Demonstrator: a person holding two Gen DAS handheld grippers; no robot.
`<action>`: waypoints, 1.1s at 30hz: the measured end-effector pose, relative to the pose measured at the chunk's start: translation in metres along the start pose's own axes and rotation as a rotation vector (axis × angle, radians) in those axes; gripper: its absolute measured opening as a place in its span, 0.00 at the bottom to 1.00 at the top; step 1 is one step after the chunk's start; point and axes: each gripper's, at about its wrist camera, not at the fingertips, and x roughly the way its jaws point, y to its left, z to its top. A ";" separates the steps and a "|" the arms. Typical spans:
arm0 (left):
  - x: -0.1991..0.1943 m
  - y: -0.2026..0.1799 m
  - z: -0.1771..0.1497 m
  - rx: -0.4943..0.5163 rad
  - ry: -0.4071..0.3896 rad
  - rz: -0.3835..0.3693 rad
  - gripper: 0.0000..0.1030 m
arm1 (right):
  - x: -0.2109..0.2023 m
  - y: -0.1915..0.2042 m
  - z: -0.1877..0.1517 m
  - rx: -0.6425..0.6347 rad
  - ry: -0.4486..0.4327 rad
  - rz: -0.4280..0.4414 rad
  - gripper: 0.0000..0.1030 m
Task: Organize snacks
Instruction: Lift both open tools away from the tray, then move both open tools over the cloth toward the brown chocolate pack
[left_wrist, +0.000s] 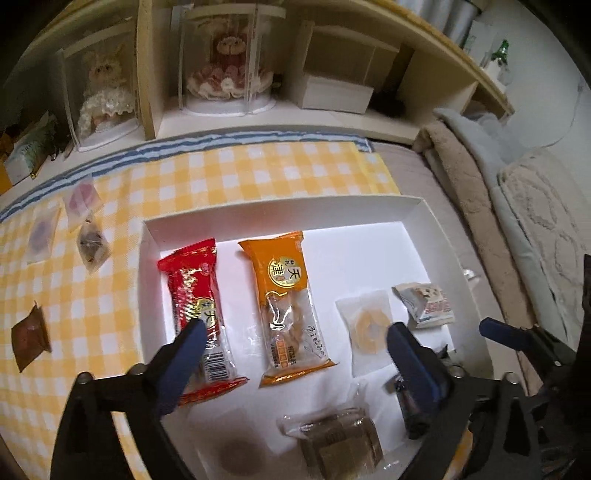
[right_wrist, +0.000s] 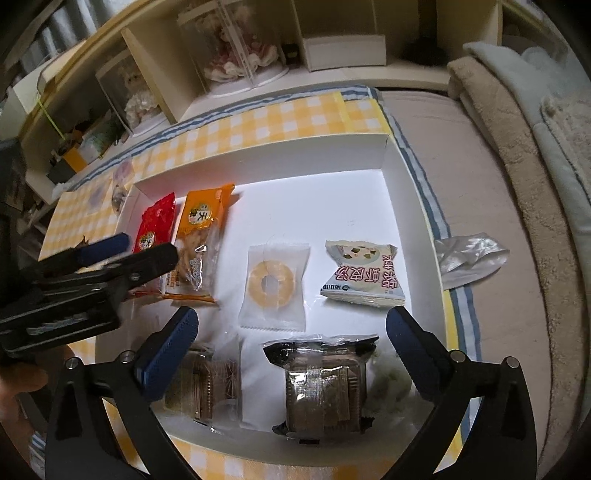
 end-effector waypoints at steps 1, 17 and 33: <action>-0.005 0.000 0.000 0.006 -0.002 0.002 1.00 | -0.002 0.001 0.000 -0.005 -0.006 -0.004 1.00; -0.085 0.015 -0.009 0.005 -0.063 0.012 1.00 | -0.042 0.015 0.005 -0.026 -0.108 -0.038 1.00; -0.175 0.072 -0.038 -0.050 -0.161 0.015 1.00 | -0.079 0.041 0.015 -0.018 -0.246 -0.023 1.00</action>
